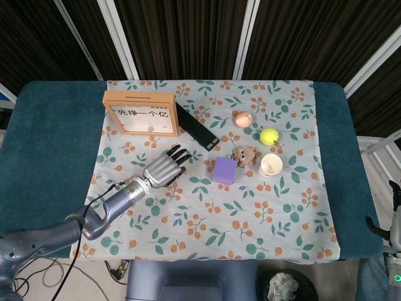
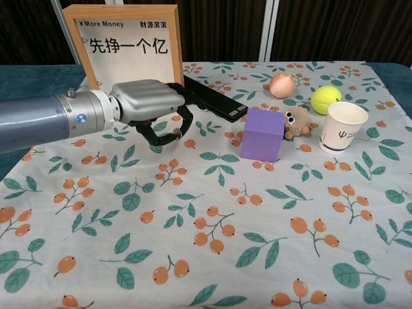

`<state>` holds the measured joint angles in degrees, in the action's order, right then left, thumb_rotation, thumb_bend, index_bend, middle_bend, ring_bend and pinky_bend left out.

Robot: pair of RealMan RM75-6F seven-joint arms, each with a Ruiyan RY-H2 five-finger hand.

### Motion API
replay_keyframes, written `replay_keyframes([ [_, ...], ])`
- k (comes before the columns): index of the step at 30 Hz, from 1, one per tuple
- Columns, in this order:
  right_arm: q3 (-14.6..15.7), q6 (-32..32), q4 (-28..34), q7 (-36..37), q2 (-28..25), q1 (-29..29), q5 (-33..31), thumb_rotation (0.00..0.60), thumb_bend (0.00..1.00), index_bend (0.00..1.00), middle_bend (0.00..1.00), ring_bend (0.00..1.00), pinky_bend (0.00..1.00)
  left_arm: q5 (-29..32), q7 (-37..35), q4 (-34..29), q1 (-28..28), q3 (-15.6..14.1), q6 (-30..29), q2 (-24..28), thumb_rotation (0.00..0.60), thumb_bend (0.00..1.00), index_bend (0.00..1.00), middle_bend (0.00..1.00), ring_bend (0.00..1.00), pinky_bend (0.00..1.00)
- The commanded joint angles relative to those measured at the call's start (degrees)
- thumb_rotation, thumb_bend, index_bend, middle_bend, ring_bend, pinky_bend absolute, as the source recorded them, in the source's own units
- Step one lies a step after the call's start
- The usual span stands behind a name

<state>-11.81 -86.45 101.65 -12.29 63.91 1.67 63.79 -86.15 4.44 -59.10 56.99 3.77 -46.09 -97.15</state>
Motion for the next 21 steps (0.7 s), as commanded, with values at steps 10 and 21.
replay_keyframes([
  [10,-0.07,-0.25,0.07,0.17,0.12,-0.03,-0.01,0.600,0.26,0.13,0.03,0.00,0.00,9.22,7.89,-19.65,2.13,11.16,-0.30,17.09,0.600,0.48,0.68,0.11,0.00,0.00],
  [21,0.13,-0.34,0.00,0.13,0.16,-0.06,0.31,0.600,0.26,0.13,0.03,0.00,0.00,25.77,17.31,-26.31,7.99,19.02,6.92,29.85,0.600,0.48,0.68,0.13,0.00,0.00],
])
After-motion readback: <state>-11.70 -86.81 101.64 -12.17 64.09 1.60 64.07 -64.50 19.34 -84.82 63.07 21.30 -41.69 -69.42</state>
